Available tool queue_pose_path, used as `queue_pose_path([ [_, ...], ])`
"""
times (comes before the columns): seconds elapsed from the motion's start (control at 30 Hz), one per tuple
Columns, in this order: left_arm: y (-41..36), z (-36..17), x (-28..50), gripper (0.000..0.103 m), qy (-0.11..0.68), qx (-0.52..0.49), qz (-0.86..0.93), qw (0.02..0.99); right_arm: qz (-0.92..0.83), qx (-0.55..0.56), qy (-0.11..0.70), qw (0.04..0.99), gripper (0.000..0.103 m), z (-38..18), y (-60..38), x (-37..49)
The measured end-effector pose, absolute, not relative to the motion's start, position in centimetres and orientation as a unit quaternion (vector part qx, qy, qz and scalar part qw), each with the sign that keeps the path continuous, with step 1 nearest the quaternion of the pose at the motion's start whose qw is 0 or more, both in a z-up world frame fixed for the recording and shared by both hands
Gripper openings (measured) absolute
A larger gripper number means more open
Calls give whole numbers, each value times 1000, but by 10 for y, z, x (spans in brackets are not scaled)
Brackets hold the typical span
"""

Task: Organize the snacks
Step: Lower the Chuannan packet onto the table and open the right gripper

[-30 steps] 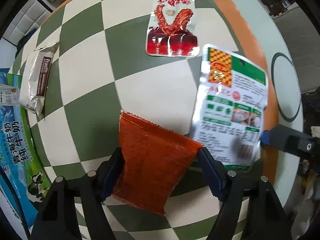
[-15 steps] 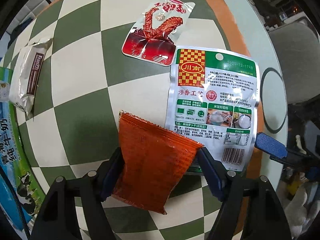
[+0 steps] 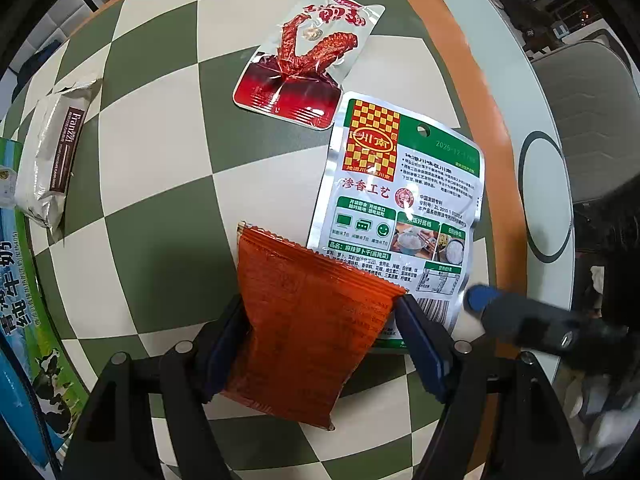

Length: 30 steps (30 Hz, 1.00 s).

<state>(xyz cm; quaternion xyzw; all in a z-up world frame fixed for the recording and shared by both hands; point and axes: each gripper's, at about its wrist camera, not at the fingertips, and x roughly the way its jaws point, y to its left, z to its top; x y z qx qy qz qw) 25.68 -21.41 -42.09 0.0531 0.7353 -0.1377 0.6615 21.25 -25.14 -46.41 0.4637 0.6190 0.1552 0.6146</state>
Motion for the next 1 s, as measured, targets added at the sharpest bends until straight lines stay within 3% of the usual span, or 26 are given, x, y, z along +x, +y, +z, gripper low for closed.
queue_pose_path([
  [0.23, -192, -417, 242, 73, 733, 39, -148, 663, 148, 507, 605, 596, 65, -473, -239, 210],
  [0.6, -175, -423, 239, 73, 736, -6, -162, 657, 204, 660, 488, 534, 67, -497, -247, 205],
  [0.8, -174, -421, 232, 73, 733, 6, -167, 659, 181, 544, 560, 598, 63, -478, -240, 222],
  [0.87, -177, -417, 234, 73, 733, 10, -166, 660, 174, 518, 576, 608, 59, -475, -237, 228],
  [0.9, -176, -416, 233, 73, 733, 13, -165, 660, 166, 504, 585, 613, 50, -473, -235, 231],
  [0.97, -187, -422, 233, 73, 733, 25, -158, 661, 146, 467, 605, 629, 29, -470, -232, 235],
  [1.0, -191, -423, 232, 73, 734, 30, -155, 660, 134, 446, 613, 638, 8, -467, -231, 237],
])
